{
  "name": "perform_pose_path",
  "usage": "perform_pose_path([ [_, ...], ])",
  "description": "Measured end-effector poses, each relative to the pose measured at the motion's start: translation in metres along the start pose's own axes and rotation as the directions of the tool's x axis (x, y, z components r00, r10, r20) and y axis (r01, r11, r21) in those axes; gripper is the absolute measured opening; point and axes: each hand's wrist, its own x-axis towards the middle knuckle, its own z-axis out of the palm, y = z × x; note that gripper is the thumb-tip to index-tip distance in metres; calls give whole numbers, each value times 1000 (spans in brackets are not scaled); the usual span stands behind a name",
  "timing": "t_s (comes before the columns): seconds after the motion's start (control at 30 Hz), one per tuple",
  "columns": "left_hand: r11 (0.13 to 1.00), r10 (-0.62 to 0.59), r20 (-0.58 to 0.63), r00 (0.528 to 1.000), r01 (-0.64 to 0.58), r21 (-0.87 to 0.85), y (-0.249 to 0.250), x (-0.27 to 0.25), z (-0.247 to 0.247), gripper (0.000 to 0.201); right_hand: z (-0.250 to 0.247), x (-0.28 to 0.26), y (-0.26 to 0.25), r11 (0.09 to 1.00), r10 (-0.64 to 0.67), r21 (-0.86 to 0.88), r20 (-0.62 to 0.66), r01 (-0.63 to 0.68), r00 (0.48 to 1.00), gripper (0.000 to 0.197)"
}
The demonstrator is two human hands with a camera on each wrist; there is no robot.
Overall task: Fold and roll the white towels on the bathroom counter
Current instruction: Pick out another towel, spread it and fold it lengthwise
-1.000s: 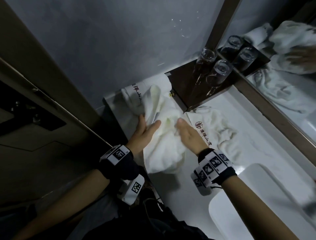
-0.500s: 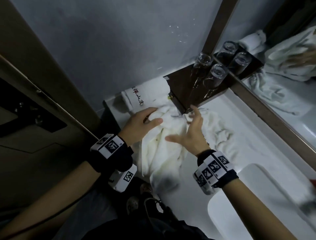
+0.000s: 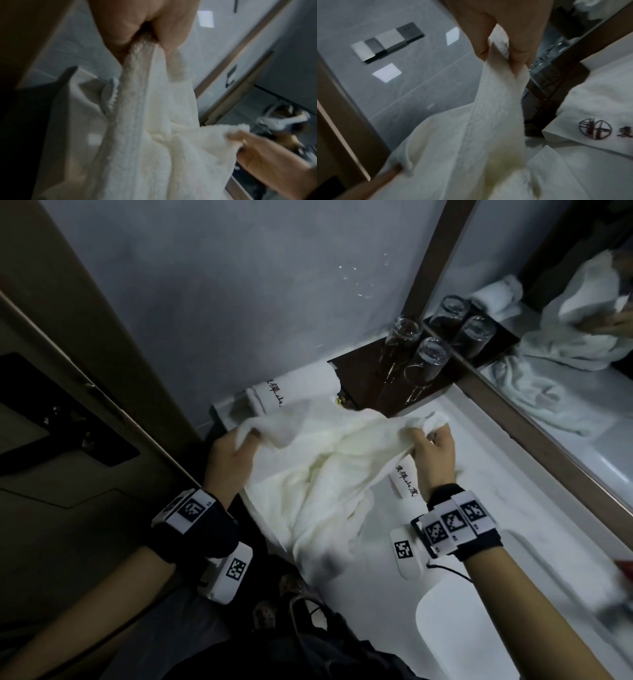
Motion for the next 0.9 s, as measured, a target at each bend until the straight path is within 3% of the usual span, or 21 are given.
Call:
perform_pose_path([
  [0.13, 1000, 8, -33, 999, -8, 11, -15, 0, -11, 26, -10, 5, 3, 990, 122, 74, 27, -123, 992, 12],
  [0.23, 993, 105, 51, 993, -107, 47, -19, -2, -14, 24, -12, 3, 9, 987, 141, -76, 28, -139, 990, 18],
  [0.33, 992, 92, 46, 995, -95, 83, -22, 1, -18, 23, -13, 0, 14, 948, 178, -281, 77, -150, 981, 26],
  [0.4, 992, 76, 62, 995, -82, 92, -19, 1, -16, 22, -11, 0, 16, 935, 201, -319, 125, -153, 971, 34],
  [0.57, 997, 45, 37, 998, -42, -59, 17, 20, -5, 26, 8, 17, -2, 966, 87, -254, 175, -41, 981, 37],
  [0.77, 910, -50, 164, 985, 112, -398, 48, 56, 2, 33, 34, 39, -21, 999, 29, -39, 116, -24, 993, 47],
  [0.83, 906, -101, 225, 969, 183, -381, 40, 55, 9, 42, 39, 38, -19, 997, 41, 57, 142, -50, 989, 53],
  [0.9, 941, -117, 280, 953, 197, -276, 21, 47, 18, 57, 42, 31, -10, 992, 111, 35, 219, -122, 969, 61],
])
